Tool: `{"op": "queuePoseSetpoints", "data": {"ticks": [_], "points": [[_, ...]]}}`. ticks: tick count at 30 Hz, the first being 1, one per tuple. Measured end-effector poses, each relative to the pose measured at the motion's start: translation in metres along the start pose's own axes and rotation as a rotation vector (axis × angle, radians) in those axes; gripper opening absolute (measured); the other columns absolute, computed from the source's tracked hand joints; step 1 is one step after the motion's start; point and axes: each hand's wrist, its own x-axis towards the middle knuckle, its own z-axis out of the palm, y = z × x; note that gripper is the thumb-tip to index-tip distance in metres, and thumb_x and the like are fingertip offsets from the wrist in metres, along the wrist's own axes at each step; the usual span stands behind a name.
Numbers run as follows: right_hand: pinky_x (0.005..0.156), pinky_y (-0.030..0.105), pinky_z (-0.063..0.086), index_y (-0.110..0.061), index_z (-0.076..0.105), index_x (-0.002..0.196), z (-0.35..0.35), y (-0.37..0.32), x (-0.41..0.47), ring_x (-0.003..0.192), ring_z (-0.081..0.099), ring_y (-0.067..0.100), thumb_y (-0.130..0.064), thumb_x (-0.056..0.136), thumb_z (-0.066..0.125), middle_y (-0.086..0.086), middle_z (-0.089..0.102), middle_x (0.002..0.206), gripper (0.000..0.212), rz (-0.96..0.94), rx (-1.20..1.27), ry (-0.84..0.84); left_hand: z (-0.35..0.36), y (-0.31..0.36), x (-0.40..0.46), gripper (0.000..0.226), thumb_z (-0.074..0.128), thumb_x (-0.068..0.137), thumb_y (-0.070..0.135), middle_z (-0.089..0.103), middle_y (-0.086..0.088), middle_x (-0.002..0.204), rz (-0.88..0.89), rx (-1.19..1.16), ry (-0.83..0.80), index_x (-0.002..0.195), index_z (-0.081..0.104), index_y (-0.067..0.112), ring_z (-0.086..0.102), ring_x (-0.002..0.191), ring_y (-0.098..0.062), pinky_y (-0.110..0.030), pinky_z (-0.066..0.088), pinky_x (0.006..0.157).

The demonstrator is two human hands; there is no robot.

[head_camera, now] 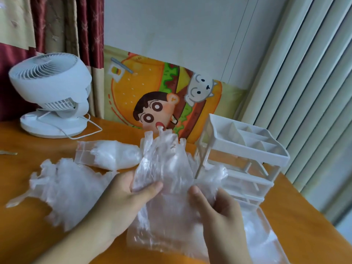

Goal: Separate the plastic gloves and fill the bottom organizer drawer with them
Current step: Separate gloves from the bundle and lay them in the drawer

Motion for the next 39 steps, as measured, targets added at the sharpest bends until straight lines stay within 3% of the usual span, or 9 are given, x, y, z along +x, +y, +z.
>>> {"op": "queuePoseSetpoints", "data": {"ticks": [6,12,14,17,24,27,30,34,39], "points": [[0.049,0.020,0.043,-0.013,0.076,0.066,-0.007,0.005,0.002,0.053,0.057,0.012,-0.014,0.090,0.079,0.003,0.061,0.054,0.025,-0.002,-0.043,0.054,0.002,0.003,-0.002,0.020,0.071,0.091,0.032,0.080,0.002,0.105,0.058,-0.122,0.045,0.109,0.079,0.029,0.076,0.102,-0.017,-0.046,0.055,0.100],[0.061,0.030,0.047,-0.012,0.078,0.081,-0.006,0.004,-0.004,0.065,0.064,0.017,-0.059,0.069,0.087,0.023,0.064,0.069,0.049,0.013,-0.107,-0.040,0.002,-0.002,-0.001,0.020,0.073,0.087,0.030,0.081,-0.003,0.102,0.119,-0.152,0.076,0.105,0.080,0.025,0.077,0.098,-0.021,-0.050,0.057,0.094],[0.060,0.023,0.051,-0.011,0.081,0.082,-0.005,0.002,-0.004,0.065,0.071,0.014,-0.037,0.078,0.093,0.006,0.070,0.062,0.030,0.046,-0.053,-0.039,0.004,-0.003,-0.002,0.020,0.074,0.086,0.029,0.081,-0.005,0.101,0.143,-0.151,0.075,0.104,0.081,0.024,0.078,0.097,-0.024,-0.051,0.058,0.092],[0.064,0.031,0.060,-0.010,0.082,0.083,-0.004,0.001,-0.003,0.074,0.079,0.026,-0.010,0.087,0.082,0.014,0.079,0.077,0.004,0.086,0.032,-0.020,0.005,-0.004,-0.002,0.019,0.075,0.083,0.034,0.081,-0.005,0.095,0.184,-0.124,0.098,0.100,0.081,0.027,0.078,0.091,-0.026,-0.052,0.060,0.088],[0.065,0.034,0.057,-0.012,0.081,0.081,-0.004,0.004,-0.001,0.072,0.076,0.031,-0.014,0.086,0.086,0.018,0.077,0.076,0.007,0.044,0.049,0.047,0.004,-0.005,-0.003,0.022,0.070,0.089,0.037,0.043,0.008,0.043,0.246,-0.055,0.146,0.077,0.075,0.019,0.037,0.040,-0.003,-0.012,0.030,0.044],[0.078,0.049,0.058,-0.012,0.078,0.088,-0.004,0.007,-0.002,0.083,0.076,0.041,-0.032,0.073,0.093,0.021,0.077,0.084,0.029,0.037,0.038,0.062,0.004,-0.007,-0.003,0.025,0.071,0.086,0.045,0.054,-0.002,0.049,0.282,-0.024,0.120,0.081,0.076,0.021,0.043,0.045,-0.014,-0.024,0.036,0.051],[0.079,0.055,0.058,-0.008,0.077,0.082,-0.004,0.007,0.000,0.080,0.074,0.048,-0.017,0.083,0.089,0.028,0.075,0.082,0.015,0.027,0.075,0.089,0.002,-0.007,-0.003,0.019,0.070,0.087,0.048,0.071,-0.012,0.067,0.271,-0.009,0.106,0.091,0.079,0.031,0.064,0.061,-0.037,-0.038,0.049,0.061],[0.074,0.048,0.053,-0.012,0.076,0.073,-0.005,0.008,0.001,0.066,0.069,0.035,-0.011,0.089,0.080,0.026,0.073,0.074,0.016,0.000,0.065,0.095,0.003,-0.005,-0.003,0.024,0.064,0.090,0.046,0.049,0.006,0.045,0.298,0.042,0.139,0.076,0.075,0.029,0.049,0.043,-0.007,-0.010,0.037,0.051],[0.070,0.042,0.051,-0.015,0.076,0.072,-0.005,0.008,0.001,0.061,0.067,0.030,-0.011,0.088,0.081,0.021,0.072,0.067,0.017,-0.026,0.026,0.094,0.000,-0.003,0.000,0.035,0.061,0.095,0.058,0.077,0.013,0.108,0.162,-0.010,0.012,0.113,0.075,0.031,0.069,0.109,-0.003,-0.028,0.046,0.100]]}}
